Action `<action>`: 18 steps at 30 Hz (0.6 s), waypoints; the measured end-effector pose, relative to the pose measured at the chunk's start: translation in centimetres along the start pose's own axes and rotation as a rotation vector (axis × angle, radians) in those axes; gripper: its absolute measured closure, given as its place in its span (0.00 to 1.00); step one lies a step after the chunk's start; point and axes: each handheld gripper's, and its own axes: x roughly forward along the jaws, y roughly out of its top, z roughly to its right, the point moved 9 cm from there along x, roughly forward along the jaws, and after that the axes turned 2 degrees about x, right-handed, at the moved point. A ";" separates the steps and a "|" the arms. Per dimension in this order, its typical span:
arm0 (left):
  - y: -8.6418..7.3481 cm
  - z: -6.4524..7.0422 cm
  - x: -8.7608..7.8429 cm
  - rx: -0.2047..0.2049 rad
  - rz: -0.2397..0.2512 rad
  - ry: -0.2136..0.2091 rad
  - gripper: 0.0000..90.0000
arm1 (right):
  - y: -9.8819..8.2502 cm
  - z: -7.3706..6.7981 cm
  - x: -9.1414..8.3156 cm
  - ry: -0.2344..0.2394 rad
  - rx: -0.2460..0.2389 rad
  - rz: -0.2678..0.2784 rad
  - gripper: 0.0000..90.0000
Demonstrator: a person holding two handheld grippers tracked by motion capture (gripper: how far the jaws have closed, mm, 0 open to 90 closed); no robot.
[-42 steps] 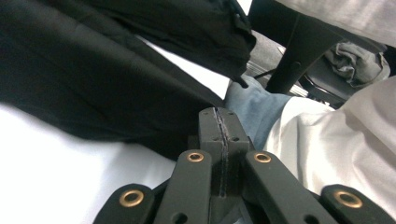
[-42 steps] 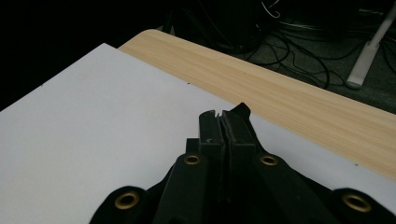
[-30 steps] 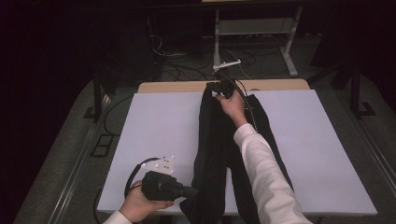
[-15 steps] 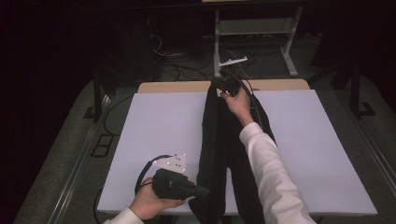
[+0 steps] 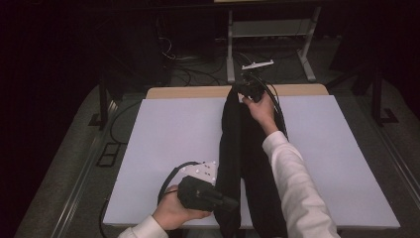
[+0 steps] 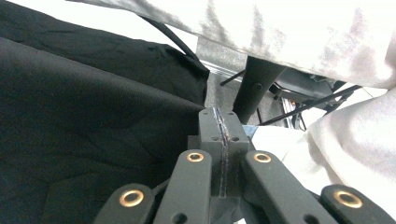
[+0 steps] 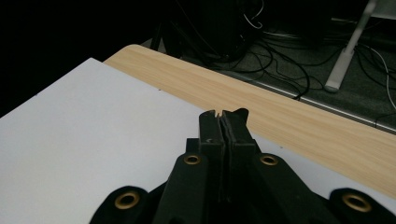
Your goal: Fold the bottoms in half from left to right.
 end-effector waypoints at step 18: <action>1.9 0.1 3.5 0.001 -0.021 -0.037 0.99 | -1.2 3.1 -1.8 -0.016 0.022 -0.002 0.96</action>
